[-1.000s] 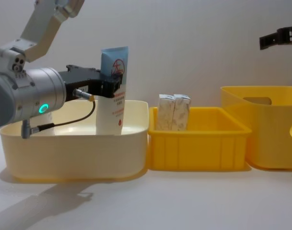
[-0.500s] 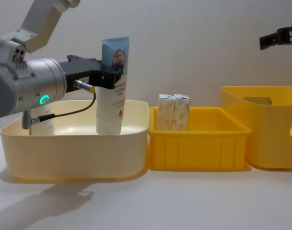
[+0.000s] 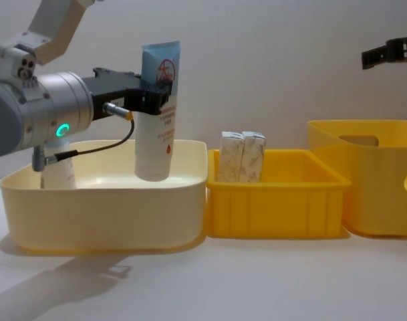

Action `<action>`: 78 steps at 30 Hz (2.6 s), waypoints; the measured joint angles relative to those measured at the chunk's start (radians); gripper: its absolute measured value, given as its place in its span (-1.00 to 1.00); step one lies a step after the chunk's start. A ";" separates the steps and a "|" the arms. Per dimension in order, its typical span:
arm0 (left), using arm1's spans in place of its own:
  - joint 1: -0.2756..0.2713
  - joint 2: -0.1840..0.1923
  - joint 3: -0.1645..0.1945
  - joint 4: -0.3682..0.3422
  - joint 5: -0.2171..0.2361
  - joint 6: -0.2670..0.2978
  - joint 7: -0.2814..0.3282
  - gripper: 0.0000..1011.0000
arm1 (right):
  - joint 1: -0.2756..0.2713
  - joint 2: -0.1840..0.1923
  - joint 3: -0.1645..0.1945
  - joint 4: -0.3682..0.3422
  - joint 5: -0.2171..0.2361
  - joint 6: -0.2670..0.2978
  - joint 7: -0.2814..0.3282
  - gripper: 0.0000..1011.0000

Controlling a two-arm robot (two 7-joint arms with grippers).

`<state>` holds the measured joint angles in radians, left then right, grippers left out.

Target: Bimanual collaborative sorting of washing and personal care products

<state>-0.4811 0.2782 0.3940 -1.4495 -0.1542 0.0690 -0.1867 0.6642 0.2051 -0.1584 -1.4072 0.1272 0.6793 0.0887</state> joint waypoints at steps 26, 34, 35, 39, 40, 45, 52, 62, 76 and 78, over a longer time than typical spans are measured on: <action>-0.102 -0.039 -0.003 -0.002 0.046 -0.056 -0.027 -0.57 | 0.010 0.059 -0.081 0.002 0.017 -0.065 0.207 0.98; -0.118 -0.048 -0.001 0.000 0.061 -0.058 -0.032 -0.57 | 0.016 0.085 -0.118 -0.002 0.041 -0.091 0.306 0.98; -0.119 -0.049 -0.001 0.000 0.062 -0.059 -0.032 -0.57 | 0.018 0.089 -0.125 -0.003 0.047 -0.097 0.326 0.98; -0.123 -0.051 -0.001 0.001 0.066 -0.059 -0.033 -0.57 | 0.023 0.099 -0.143 -0.003 0.059 -0.108 0.371 0.98; -0.125 -0.052 -0.001 0.001 0.068 -0.059 -0.034 -0.57 | 0.025 0.102 -0.147 -0.002 0.061 -0.112 0.380 0.98; -0.127 -0.054 -0.001 0.001 0.071 -0.060 -0.035 -0.57 | 0.038 0.110 -0.166 0.012 0.071 -0.139 0.427 0.98; -0.130 -0.055 -0.001 0.001 0.073 -0.060 -0.036 -0.57 | 0.072 0.094 -0.201 0.063 0.066 -0.207 0.449 0.98; -0.132 -0.056 -0.001 0.001 0.075 -0.060 -0.037 -0.57 | 0.165 0.032 -0.262 0.218 0.052 -0.340 0.496 0.98; -0.133 -0.057 -0.001 0.001 0.077 -0.060 -0.037 -0.57 | 0.295 -0.012 -0.343 0.390 0.053 -0.359 0.630 0.98; -0.133 -0.057 -0.001 0.001 0.077 -0.060 -0.037 -0.57 | 0.318 -0.009 -0.356 0.408 0.053 -0.346 0.652 0.98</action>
<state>-0.6140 0.2207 0.3931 -1.4490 -0.0774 0.0088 -0.2237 0.9823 0.1962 -0.5139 -0.9990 0.1797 0.3333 0.7405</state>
